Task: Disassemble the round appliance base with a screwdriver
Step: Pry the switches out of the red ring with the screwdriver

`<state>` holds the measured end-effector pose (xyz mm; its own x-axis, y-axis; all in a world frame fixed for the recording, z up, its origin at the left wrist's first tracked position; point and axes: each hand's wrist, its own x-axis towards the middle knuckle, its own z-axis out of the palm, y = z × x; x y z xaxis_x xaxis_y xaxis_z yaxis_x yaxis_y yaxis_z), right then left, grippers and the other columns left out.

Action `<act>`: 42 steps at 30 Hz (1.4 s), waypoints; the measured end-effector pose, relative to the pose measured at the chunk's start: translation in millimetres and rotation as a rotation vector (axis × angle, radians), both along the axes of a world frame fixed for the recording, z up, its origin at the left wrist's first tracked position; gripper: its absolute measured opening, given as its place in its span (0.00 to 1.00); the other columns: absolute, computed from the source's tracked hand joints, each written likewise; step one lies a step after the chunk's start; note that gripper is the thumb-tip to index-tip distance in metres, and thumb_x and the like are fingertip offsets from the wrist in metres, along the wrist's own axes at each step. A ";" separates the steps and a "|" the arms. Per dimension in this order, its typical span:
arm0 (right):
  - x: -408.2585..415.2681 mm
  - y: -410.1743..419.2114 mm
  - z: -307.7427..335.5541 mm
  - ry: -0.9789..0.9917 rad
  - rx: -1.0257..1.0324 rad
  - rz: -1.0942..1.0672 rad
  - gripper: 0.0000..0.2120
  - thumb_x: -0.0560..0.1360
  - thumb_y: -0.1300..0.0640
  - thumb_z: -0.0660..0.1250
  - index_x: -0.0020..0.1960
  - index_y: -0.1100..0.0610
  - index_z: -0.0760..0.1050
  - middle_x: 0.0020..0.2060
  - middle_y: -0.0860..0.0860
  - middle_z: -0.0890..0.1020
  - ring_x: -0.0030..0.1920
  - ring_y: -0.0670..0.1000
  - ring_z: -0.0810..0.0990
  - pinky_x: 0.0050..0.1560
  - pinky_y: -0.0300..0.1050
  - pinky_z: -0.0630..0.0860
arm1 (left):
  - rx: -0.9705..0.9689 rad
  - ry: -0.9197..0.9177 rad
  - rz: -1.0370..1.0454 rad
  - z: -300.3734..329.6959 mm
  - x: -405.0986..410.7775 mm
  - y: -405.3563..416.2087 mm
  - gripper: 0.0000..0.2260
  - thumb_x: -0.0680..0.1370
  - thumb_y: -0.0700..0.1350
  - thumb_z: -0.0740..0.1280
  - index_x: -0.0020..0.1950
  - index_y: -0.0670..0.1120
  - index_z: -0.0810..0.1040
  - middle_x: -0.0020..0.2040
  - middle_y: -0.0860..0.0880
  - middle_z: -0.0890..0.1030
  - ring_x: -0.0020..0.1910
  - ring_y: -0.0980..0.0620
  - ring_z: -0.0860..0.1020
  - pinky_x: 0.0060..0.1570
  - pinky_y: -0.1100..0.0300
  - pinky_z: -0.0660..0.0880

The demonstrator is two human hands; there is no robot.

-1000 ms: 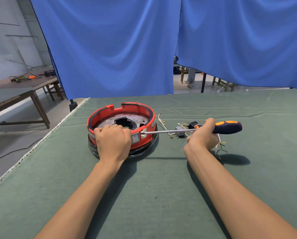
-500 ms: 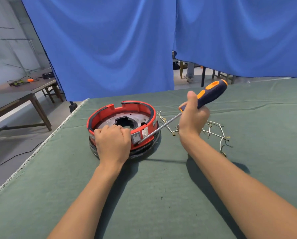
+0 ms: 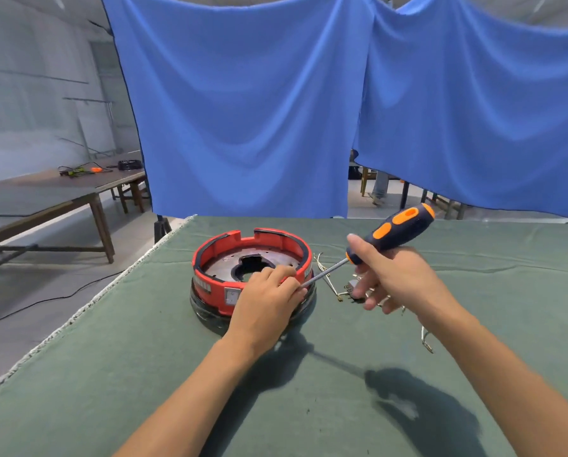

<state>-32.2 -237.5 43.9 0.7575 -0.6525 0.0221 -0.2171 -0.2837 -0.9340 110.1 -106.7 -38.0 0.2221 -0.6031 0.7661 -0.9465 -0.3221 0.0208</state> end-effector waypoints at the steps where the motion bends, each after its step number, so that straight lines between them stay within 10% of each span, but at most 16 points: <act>1: -6.9 0.6 3.2 0.132 -0.096 0.010 0.24 0.74 0.37 0.63 0.37 0.58 0.76 0.25 0.52 0.82 0.22 0.49 0.77 0.25 0.38 0.69 | -0.004 0.012 -0.003 0.3 -0.3 0.6 0.13 0.77 0.44 0.63 0.37 0.39 0.80 0.46 0.44 0.83 0.36 0.42 0.79 0.35 0.50 0.76; 6: -17.8 5.5 4.9 -0.298 -1.185 -0.172 0.06 0.71 0.48 0.68 0.38 0.49 0.76 0.32 0.42 0.81 0.36 0.48 0.77 0.33 0.40 0.70 | 0.004 0.168 -0.022 5.4 2.3 3.6 0.07 0.75 0.39 0.66 0.41 0.36 0.81 0.49 0.42 0.83 0.41 0.40 0.81 0.41 0.47 0.78; 9: -3.6 -4.9 3.9 0.089 -1.500 0.070 0.19 0.73 0.44 0.67 0.60 0.51 0.73 0.57 0.46 0.78 0.62 0.54 0.71 0.61 0.49 0.68 | 0.015 0.116 -0.025 5.4 3.4 8.0 0.05 0.73 0.37 0.68 0.39 0.36 0.80 0.49 0.41 0.84 0.42 0.41 0.82 0.42 0.50 0.79; 12: 6.9 -26.2 -5.0 0.392 -1.524 0.106 0.19 0.76 0.36 0.56 0.61 0.47 0.68 0.59 0.44 0.74 0.62 0.50 0.68 0.64 0.47 0.61 | 0.033 0.082 -0.055 7.9 4.0 11.8 0.06 0.73 0.38 0.68 0.37 0.38 0.79 0.48 0.42 0.84 0.41 0.42 0.82 0.39 0.54 0.79; 22: -15.7 -39.6 -30.2 0.367 -1.241 0.188 0.18 0.78 0.35 0.47 0.41 0.46 0.63 0.38 0.44 0.73 0.42 0.51 0.75 0.36 0.46 0.64 | -0.033 0.320 -0.049 4.1 20.0 26.9 0.18 0.75 0.55 0.56 0.54 0.46 0.78 0.49 0.51 0.82 0.49 0.50 0.77 0.51 0.53 0.71; 28: -44.5 -39.7 -40.6 0.413 -1.247 0.079 0.22 0.77 0.33 0.44 0.40 0.48 0.65 0.38 0.46 0.76 0.40 0.53 0.76 0.36 0.47 0.64 | 0.117 0.208 0.307 -4.0 36.0 32.3 0.22 0.78 0.50 0.44 0.37 0.44 0.74 0.36 0.46 0.79 0.39 0.41 0.75 0.45 0.50 0.67; 42: -44.2 -37.3 -67.0 0.260 -1.247 0.004 0.23 0.75 0.32 0.44 0.42 0.45 0.71 0.36 0.42 0.72 0.44 0.46 0.78 0.37 0.43 0.64 | 0.120 0.188 0.421 2.0 35.0 15.8 0.17 0.76 0.48 0.48 0.29 0.46 0.64 0.28 0.48 0.72 0.32 0.44 0.68 0.40 0.52 0.65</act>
<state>-76.4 -274.8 -23.1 0.8337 -0.2945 0.4672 -0.3503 -0.9360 0.0351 145.1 -90.9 -36.0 0.5939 -0.5126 0.6201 -0.7167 -0.6872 0.1184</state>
